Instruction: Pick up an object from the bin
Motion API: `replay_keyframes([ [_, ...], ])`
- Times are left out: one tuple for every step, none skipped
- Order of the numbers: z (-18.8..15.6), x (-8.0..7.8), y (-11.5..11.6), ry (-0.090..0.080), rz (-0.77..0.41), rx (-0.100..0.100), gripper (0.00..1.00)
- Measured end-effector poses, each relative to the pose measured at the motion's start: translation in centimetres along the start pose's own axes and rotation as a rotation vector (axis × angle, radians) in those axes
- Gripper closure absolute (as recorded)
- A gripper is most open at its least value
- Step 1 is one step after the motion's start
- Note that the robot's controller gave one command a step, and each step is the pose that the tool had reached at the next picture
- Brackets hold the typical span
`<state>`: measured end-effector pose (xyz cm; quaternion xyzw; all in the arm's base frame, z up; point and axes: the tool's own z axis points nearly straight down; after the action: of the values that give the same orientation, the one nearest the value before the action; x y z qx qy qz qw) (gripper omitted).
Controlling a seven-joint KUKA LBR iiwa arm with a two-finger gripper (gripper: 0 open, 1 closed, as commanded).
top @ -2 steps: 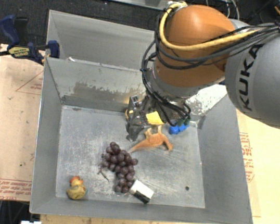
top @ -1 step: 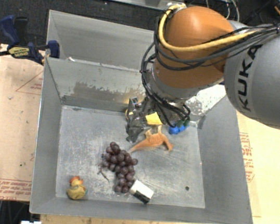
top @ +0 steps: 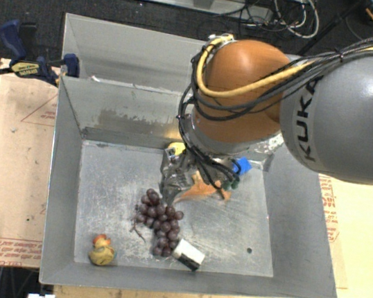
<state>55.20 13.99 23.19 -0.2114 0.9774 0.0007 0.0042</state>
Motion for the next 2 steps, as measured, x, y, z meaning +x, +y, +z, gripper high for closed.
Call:
replay_keyframes([
  [6.88, -1.05, 1.6, 0.007, 0.073, -0.001, 0.0],
  [6.88, -1.05, 1.58, 0.007, 0.073, -0.002, 0.0],
])
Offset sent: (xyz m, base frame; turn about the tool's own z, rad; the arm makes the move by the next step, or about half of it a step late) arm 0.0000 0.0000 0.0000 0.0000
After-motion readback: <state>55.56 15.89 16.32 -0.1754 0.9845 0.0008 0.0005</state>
